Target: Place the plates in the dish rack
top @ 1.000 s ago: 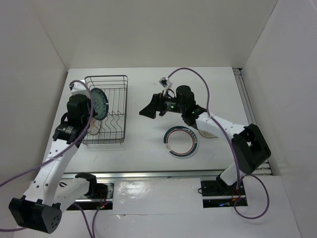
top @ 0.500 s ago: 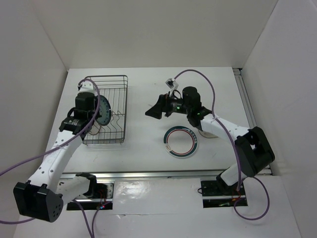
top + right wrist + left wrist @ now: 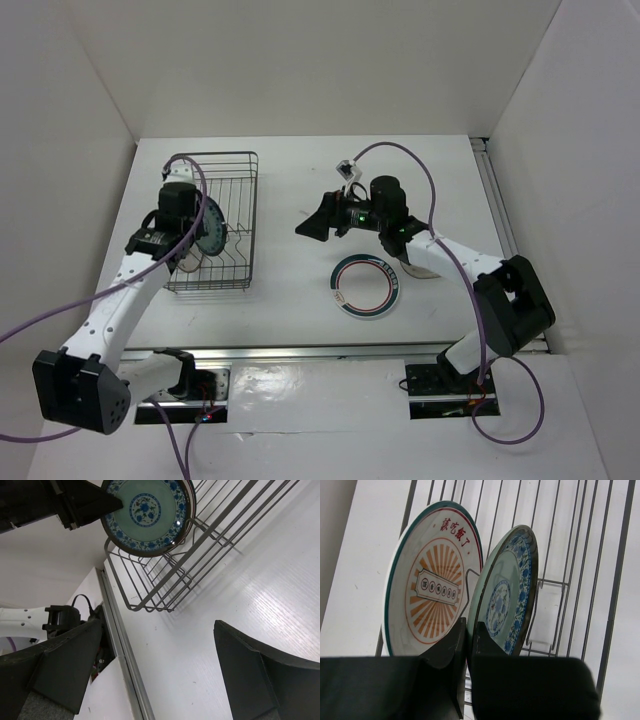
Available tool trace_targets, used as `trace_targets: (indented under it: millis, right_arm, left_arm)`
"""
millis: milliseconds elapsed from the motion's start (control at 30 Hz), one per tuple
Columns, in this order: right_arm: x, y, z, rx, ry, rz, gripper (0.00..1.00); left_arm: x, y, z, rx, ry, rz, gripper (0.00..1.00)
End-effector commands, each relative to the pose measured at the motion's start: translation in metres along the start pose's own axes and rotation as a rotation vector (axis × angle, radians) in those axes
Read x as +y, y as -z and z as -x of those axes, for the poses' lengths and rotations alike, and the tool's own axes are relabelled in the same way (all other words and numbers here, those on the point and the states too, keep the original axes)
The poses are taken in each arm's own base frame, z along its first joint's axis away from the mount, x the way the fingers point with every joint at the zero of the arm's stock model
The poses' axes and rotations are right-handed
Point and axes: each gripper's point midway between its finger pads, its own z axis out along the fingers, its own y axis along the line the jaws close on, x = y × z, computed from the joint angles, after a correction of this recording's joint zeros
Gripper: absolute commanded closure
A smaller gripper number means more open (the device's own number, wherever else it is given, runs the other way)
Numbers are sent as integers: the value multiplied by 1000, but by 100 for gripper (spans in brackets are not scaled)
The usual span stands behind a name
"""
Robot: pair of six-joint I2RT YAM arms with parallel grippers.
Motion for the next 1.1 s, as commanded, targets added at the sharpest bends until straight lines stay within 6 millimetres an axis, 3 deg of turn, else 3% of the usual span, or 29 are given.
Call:
trace_targets:
  millis: [0, 133, 233, 267, 367, 500, 600, 700, 733, 767, 800, 833, 900, 967, 1067]
  right_arm:
    - [17, 6, 20, -58, 71, 51, 0]
    - [10, 8, 14, -51, 57, 36, 0]
    - [9, 10, 14, -58, 56, 26, 0]
    - [7, 13, 15, -64, 56, 19, 0]
    - [-2, 17, 16, -72, 66, -50, 0]
    - [-20, 28, 13, -69, 64, -184, 0]
    - [-33, 44, -1, -52, 47, -369, 0]
    - [-36, 75, -34, -80, -24, -610, 0]
    - [-52, 98, -44, -123, -54, -773, 0]
    - [-27, 105, -48, -193, -119, -746, 0]
    - [-34, 118, -74, -191, -158, -796, 0]
    - [-24, 141, -84, -250, -179, -846, 0]
    - [-25, 157, -114, -306, -285, -854, 0]
    - [-17, 174, -126, -353, -309, -835, 0]
    - [-25, 190, -144, -345, -340, -896, 0]
  left_arm:
    - [-8, 2, 22, -49, 34, -33, 91]
    - [-13, -6, 20, -19, 22, -37, 88]
    - [-14, -10, 16, 4, 13, -32, 74]
    - [-16, -10, 16, 7, 13, -43, 64]
    - [-18, -9, 15, 9, 22, -53, 55]
    - [-23, -3, 19, -5, 39, -93, 32]
    - [-26, 14, 31, -52, 71, -143, 0]
    - [-32, 39, 45, -125, 116, -231, 0]
    - [-35, 45, 47, -144, 121, -260, 0]
    - [-39, 50, 47, -156, 136, -296, 0]
    - [-50, 61, 56, -190, 140, -377, 0]
    - [-55, 72, 59, -217, 141, -431, 0]
    - [-74, 87, 62, -225, 125, -565, 0]
    - [-82, 85, 57, -198, 115, -600, 0]
    - [-85, 83, 55, -170, 98, -604, 0]
